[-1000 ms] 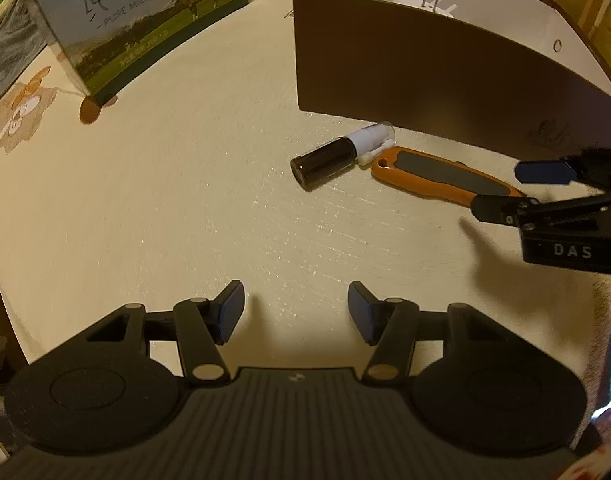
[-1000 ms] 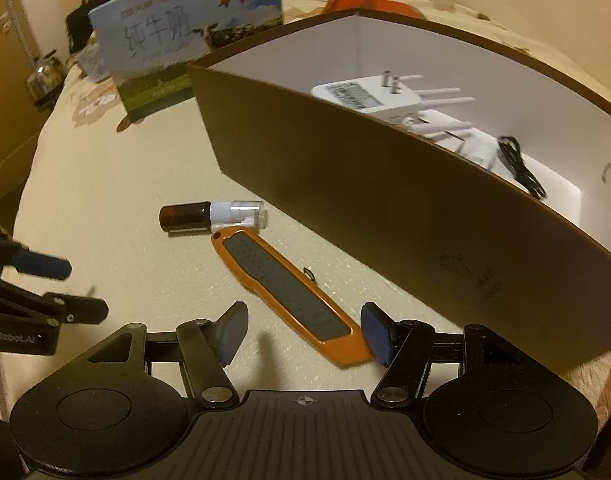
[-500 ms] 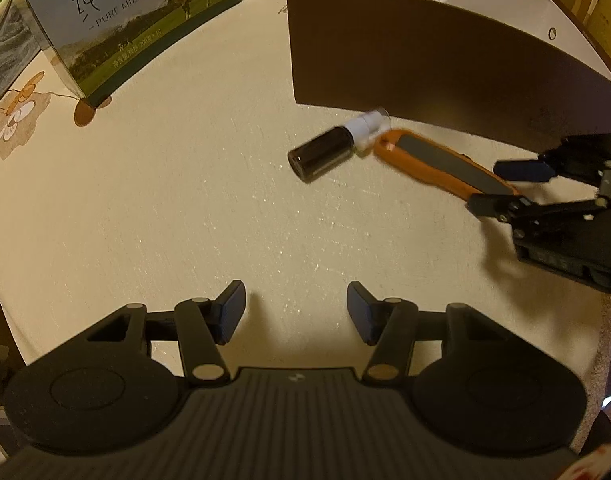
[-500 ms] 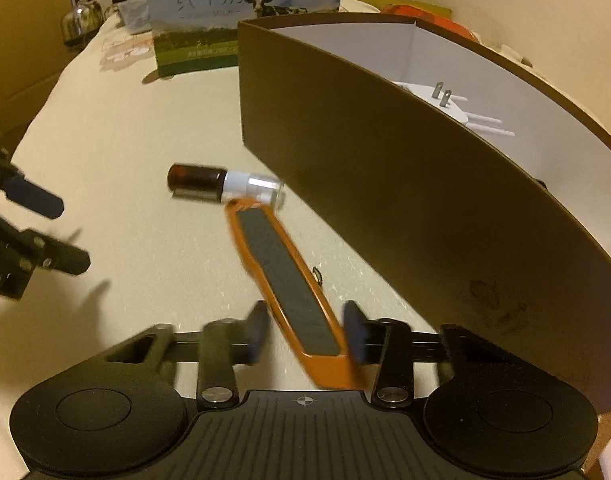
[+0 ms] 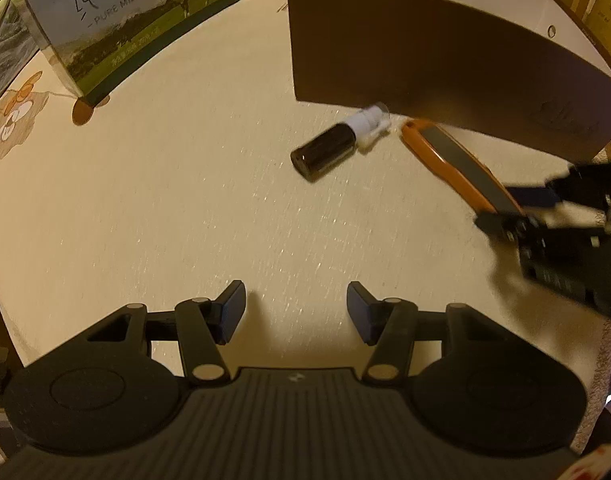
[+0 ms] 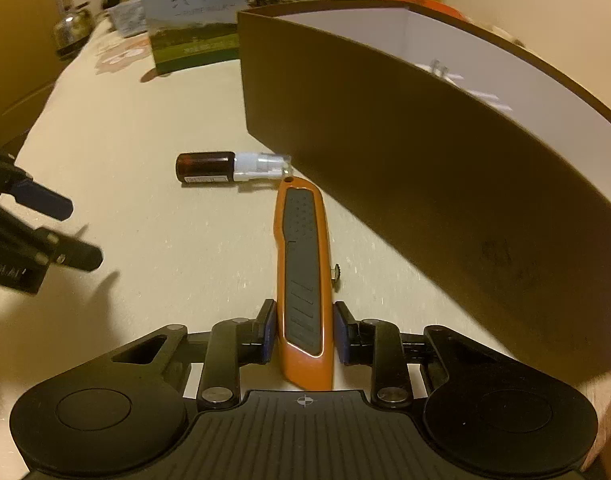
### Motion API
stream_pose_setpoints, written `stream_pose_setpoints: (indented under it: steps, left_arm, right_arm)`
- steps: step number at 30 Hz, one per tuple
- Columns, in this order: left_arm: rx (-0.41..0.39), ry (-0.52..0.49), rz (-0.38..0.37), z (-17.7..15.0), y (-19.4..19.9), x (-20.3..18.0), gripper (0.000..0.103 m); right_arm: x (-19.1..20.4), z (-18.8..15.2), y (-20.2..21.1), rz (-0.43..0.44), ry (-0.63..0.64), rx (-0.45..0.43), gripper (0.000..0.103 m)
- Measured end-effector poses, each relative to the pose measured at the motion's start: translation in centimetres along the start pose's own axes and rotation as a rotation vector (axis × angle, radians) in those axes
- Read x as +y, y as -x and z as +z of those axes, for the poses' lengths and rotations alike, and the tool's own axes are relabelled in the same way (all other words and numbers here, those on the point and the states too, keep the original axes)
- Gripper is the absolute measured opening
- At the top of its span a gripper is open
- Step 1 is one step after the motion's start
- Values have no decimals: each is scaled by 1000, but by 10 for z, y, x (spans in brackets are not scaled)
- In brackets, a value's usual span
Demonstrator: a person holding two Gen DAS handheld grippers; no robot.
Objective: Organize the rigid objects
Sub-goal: 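Grasp the orange knife with right tool while left tool grasps the brown spray bottle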
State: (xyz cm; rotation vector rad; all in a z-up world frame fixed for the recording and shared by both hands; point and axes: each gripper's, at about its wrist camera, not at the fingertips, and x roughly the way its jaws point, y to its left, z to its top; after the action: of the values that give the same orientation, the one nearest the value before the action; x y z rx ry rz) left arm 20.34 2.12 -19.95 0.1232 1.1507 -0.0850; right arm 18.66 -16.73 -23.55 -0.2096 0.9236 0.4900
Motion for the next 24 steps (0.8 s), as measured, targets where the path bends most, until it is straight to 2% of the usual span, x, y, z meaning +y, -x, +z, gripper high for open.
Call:
stream_pose_setpoints:
  steps: [4,8,10,13,15,22,24]
  left_arm:
    - [-30,-37,-18,1,0,-1,52]
    - [-57,-113,-22,6,-4,-1,52]
    - [-70,-152,-24,11,-7,-1,52]
    - [-88,-209,-27,22,-12,0,52]
    - [-100,-246,-34,30,-16,0,52]
    - [-129,-398,-18,58,-39,-12,52]
    - [-128,-424,-28,62,-44,-15,44]
  right_arm:
    - [2,-19,17,-82,-139,18,26]
    - [1,-36,31,-212,-307,30,26]
    - [-4,-40,33,-253,-400,28,26]
    - [-8,-38,33,-313,-461,23,26]
    - [-17,-37,33,-322,-485,24,26]
    - [-37,-36,36,-251,-511,24,26]
    - [-40,-37,35,-237,-505,21,26]
